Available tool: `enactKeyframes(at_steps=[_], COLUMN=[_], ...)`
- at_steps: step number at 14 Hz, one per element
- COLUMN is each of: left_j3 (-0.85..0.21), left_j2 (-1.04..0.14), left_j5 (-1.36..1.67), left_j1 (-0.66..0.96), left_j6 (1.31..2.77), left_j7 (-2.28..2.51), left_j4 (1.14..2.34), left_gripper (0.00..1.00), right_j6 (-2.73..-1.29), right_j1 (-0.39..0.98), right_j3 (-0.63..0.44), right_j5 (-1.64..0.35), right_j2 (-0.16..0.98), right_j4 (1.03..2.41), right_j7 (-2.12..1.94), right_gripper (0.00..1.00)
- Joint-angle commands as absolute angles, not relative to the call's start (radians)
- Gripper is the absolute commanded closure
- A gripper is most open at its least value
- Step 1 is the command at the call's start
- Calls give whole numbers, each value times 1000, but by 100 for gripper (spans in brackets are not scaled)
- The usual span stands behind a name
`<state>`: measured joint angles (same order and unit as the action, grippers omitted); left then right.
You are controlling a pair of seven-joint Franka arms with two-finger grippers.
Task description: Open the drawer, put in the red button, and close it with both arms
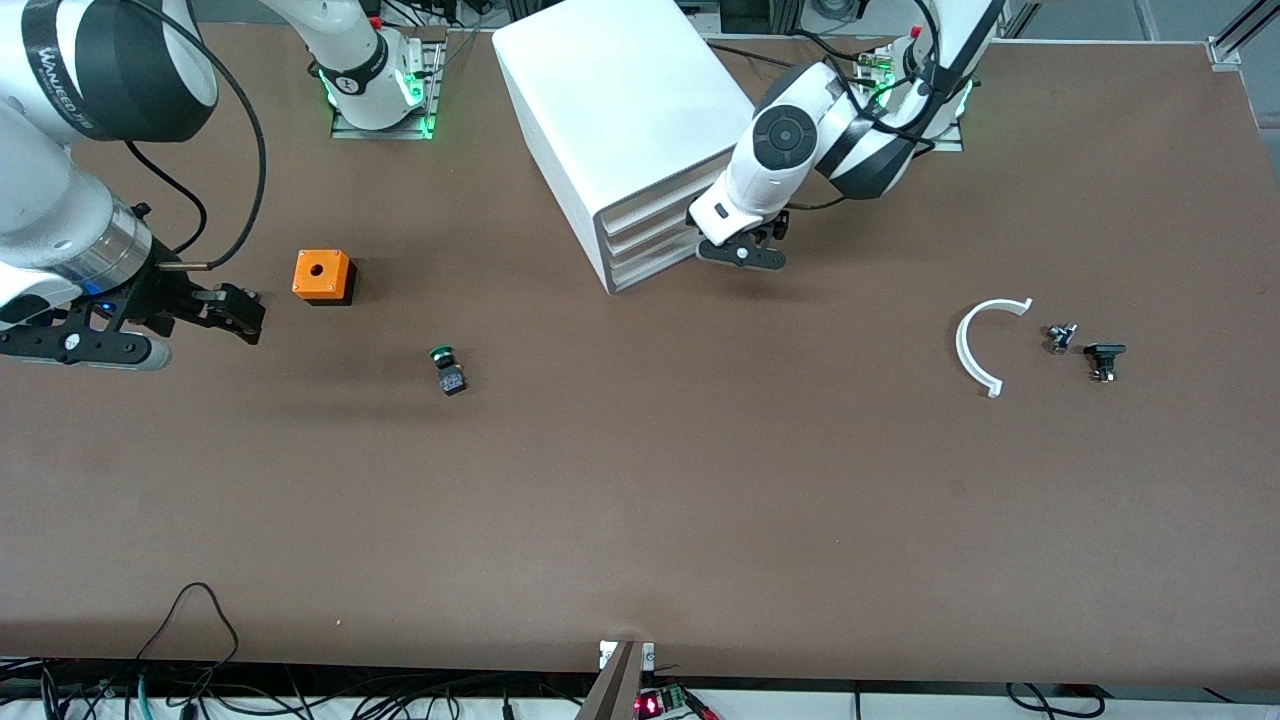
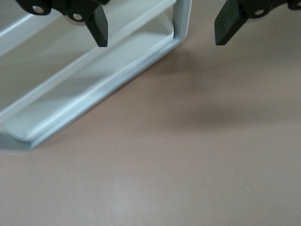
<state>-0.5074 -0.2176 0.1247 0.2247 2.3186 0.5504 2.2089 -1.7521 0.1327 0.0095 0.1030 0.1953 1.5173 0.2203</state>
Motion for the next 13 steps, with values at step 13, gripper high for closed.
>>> enactKeyframes(at_steps=[13], left_j3=[15], left_j2=[61], left_j5=[112], left_j1=[43], left_j6=[1762], left_j7=[-56], left_j4=[1781], left_gripper=[0], right_j6=[-1775], right_j1=[80], right_j3=[-32], right_j5=[51], right_j2=[95], right_j4=[1672], right_j7=[80], right_gripper=[0])
